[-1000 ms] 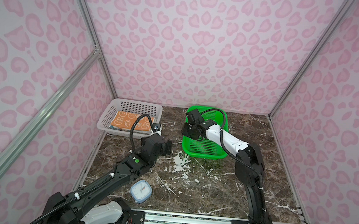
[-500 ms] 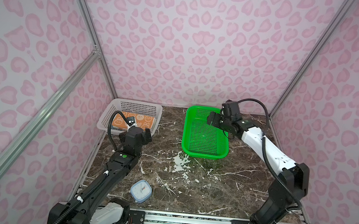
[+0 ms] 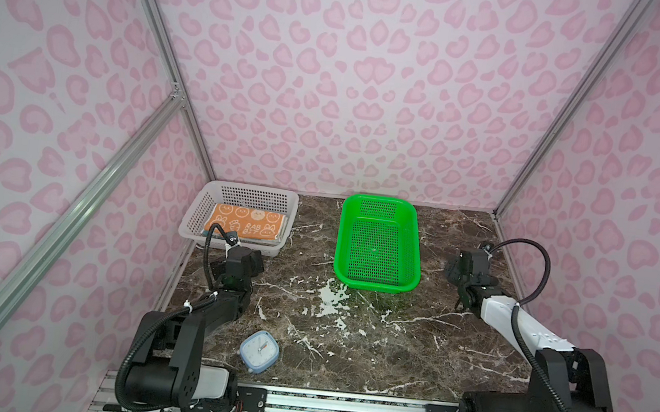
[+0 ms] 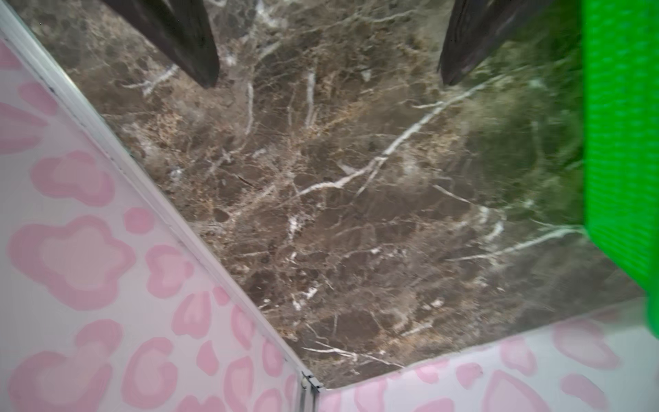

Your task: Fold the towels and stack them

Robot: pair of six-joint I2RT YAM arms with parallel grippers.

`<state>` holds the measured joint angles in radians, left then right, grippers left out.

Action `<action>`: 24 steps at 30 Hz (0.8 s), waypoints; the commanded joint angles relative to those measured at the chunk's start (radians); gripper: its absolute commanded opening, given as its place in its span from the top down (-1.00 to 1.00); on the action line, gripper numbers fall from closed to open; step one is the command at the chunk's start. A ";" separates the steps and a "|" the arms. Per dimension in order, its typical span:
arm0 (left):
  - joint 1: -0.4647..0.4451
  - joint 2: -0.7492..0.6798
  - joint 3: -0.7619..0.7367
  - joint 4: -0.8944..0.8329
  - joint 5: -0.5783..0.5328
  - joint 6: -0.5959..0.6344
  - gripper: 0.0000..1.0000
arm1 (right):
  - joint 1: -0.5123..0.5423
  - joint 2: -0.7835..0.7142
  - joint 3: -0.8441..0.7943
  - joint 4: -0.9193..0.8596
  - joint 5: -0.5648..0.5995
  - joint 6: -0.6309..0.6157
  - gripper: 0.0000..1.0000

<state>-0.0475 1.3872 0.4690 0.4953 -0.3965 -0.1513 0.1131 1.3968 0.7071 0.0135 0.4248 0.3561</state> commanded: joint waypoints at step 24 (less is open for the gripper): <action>0.041 0.070 -0.067 0.349 0.182 0.077 -0.95 | -0.074 0.149 -0.394 1.020 -0.112 -0.279 -1.00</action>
<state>-0.0074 1.4536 0.3988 0.7864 -0.2165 -0.0818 0.0387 1.5398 0.2989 0.8776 0.3779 0.0761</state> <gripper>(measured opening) 0.974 0.998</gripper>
